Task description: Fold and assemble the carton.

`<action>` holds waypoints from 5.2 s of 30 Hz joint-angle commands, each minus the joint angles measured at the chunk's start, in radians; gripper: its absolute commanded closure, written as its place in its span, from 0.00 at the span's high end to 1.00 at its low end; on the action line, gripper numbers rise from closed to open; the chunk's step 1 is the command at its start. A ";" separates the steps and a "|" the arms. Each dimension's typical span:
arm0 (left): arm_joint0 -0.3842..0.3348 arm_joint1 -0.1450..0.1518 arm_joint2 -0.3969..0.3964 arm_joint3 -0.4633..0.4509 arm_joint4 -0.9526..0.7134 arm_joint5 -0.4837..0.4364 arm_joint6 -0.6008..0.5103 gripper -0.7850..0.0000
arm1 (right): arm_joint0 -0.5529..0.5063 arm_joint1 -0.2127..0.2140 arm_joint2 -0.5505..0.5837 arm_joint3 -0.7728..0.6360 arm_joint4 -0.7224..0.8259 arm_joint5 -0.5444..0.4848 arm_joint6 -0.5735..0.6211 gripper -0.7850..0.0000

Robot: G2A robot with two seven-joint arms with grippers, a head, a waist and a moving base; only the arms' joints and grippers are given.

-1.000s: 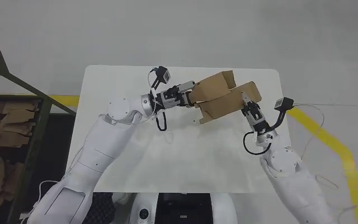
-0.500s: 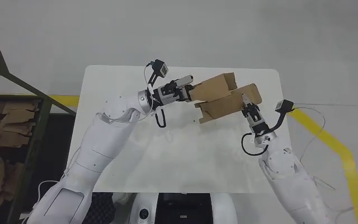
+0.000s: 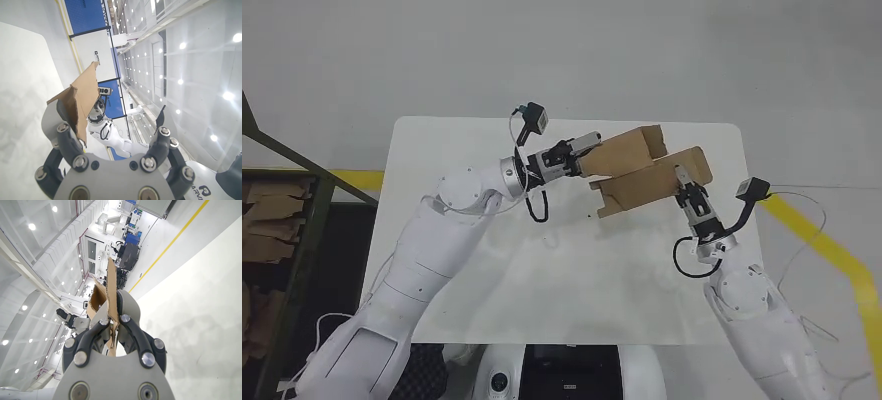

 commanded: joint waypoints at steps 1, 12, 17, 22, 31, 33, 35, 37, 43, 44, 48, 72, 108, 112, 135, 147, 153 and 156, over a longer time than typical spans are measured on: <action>-0.002 -0.001 0.000 0.003 0.011 0.000 0.007 0.38 | -0.001 -0.002 0.003 0.000 0.000 0.001 0.003 0.00; -0.022 -0.008 0.021 0.037 0.050 0.022 -0.006 0.13 | -0.003 -0.012 0.029 -0.008 -0.014 0.004 0.009 0.00; -0.032 -0.011 0.026 0.053 0.053 0.027 -0.009 0.00 | -0.012 -0.016 0.040 -0.020 -0.017 0.005 0.010 0.00; -0.037 -0.013 0.029 0.062 0.058 0.032 -0.018 0.00 | -0.025 -0.019 0.054 -0.033 -0.012 0.004 0.018 0.33; -0.038 -0.007 0.012 0.059 0.077 0.022 -0.090 0.00 | -0.018 -0.009 0.130 -0.010 0.086 -0.030 0.215 1.00; -0.035 -0.004 0.004 0.056 0.082 0.010 -0.119 0.00 | -0.007 -0.006 0.148 0.010 0.105 -0.036 0.276 1.00; -0.029 0.000 -0.004 0.051 0.085 -0.005 -0.143 0.00 | 0.007 -0.003 0.163 0.032 0.124 -0.041 0.329 1.00; -0.024 0.003 -0.013 0.049 0.090 -0.015 -0.163 0.00 | 0.022 0.000 0.176 0.055 0.132 -0.049 0.368 1.00; -0.009 0.015 -0.034 0.032 0.138 -0.046 -0.213 0.00 | 0.072 0.011 0.229 0.120 0.136 -0.072 0.488 1.00; -0.007 0.017 -0.035 0.030 0.146 -0.048 -0.222 0.00 | 0.081 0.014 0.238 0.127 0.131 -0.078 0.517 1.00; -0.001 0.022 -0.039 0.021 0.165 -0.061 -0.248 0.00 | 0.107 0.025 0.254 0.131 0.171 -0.106 0.695 1.00; -0.015 0.024 -0.002 0.079 0.092 -0.209 -0.369 0.00 | 0.240 0.030 0.117 0.236 0.487 -0.113 1.277 0.91; -0.029 0.020 0.039 0.117 0.051 -0.186 -0.370 0.00 | 0.312 0.013 -0.019 0.282 0.427 -0.078 1.247 0.17; -0.031 0.020 0.041 0.119 0.048 -0.181 -0.370 0.00 | 0.318 0.014 -0.024 0.291 0.425 -0.080 1.256 0.05; -0.032 0.024 0.026 0.082 0.008 -0.165 -0.373 1.00 | 0.337 0.006 -0.061 0.347 0.400 -0.069 1.173 0.00; -0.042 0.022 0.028 0.046 -0.025 -0.153 -0.376 1.00 | 0.338 0.002 -0.078 0.348 0.344 -0.051 1.082 0.00; -0.068 0.009 0.066 0.068 -0.023 -0.145 -0.343 1.00 | 0.329 0.001 -0.085 0.327 0.325 -0.046 1.063 0.00; -0.083 0.003 0.084 0.071 -0.001 -0.136 -0.315 1.00 | 0.325 0.002 -0.086 0.317 0.317 -0.046 1.062 0.00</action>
